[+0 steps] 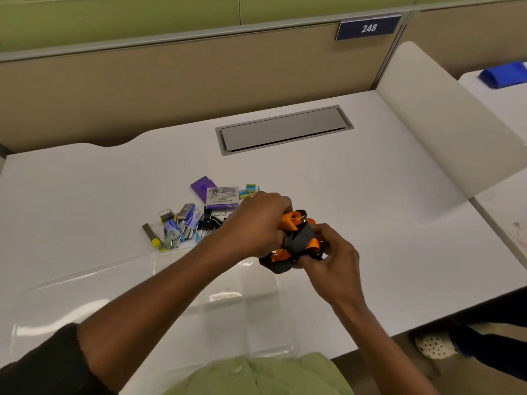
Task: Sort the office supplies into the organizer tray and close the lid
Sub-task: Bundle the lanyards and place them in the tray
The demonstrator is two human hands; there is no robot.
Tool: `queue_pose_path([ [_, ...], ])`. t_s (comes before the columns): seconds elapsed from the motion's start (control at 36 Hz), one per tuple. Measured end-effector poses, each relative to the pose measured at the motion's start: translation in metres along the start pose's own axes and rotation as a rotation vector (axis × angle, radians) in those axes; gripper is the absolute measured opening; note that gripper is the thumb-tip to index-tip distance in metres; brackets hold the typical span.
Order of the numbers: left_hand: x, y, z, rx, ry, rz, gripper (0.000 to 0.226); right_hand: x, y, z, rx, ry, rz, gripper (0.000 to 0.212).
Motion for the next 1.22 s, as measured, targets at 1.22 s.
queue_pose_path([
  [1.22,0.053,-0.143,0.083,-0.049,0.122,0.171,0.029,0.000,-0.092,-0.026,0.907,0.203,0.406,0.032],
])
Point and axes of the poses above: each hand's wrist, its own x-axis away from the middle knuckle, its own y-axis out of the back of the hand, z = x × y, the point moved 5 cm from there along -x, towards the middle knuckle, and after that the axes turned 8 degrees about -y, right-handed, at the moved point
